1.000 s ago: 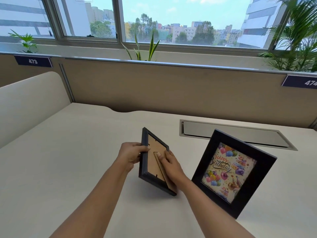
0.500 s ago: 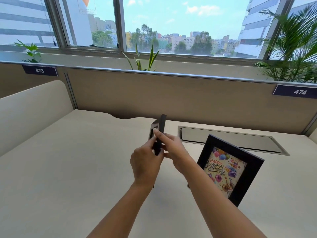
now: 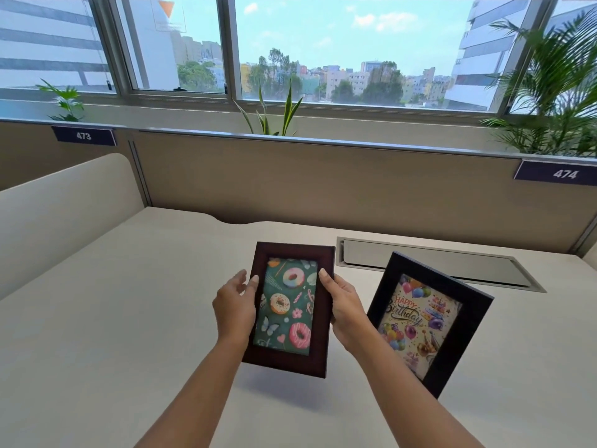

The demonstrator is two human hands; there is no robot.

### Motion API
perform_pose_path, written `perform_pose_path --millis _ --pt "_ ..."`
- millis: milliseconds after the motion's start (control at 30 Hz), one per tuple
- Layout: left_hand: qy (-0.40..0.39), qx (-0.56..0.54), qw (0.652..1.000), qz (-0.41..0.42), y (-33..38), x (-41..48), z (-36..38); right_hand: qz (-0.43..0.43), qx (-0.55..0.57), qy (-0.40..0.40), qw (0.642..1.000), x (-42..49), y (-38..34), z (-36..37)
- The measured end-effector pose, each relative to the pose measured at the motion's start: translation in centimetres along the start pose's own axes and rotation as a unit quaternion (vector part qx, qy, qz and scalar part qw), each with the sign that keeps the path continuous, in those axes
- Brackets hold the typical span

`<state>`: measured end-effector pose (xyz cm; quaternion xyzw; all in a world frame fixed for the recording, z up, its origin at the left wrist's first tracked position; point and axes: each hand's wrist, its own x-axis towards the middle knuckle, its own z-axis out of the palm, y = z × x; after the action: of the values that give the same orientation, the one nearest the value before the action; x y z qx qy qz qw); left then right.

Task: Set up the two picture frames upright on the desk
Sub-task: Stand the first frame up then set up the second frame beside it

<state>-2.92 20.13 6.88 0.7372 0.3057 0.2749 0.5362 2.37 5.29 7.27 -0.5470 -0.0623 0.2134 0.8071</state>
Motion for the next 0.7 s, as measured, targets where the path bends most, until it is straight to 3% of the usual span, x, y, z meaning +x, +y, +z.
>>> perform_pose_path --millis 100,267,433,533,700 --pt "-0.03 -0.054 0.997 -0.045 -1.0 0.4 0.1 0.004 0.019 -0.002 1.0 -0.1 0.4 -0.1" --pt "-0.056 -0.1 0.992 -0.053 -1.2 0.1 0.5 -0.008 0.024 -0.015 1.0 -0.4 0.2 0.1" --pt "-0.11 -0.21 0.967 -0.095 -0.2 0.6 0.4 -0.084 -0.119 -0.061 0.987 -2.0 -0.1 2.6" --pt "-0.105 -0.242 0.963 -0.059 0.0 1.4 0.3 -0.142 -0.222 -0.078 0.961 -3.0 0.4 4.3" --pt "-0.125 -0.324 0.938 -0.008 0.6 1.6 -0.4 -0.129 -0.265 -0.157 0.942 -3.4 0.3 4.9"
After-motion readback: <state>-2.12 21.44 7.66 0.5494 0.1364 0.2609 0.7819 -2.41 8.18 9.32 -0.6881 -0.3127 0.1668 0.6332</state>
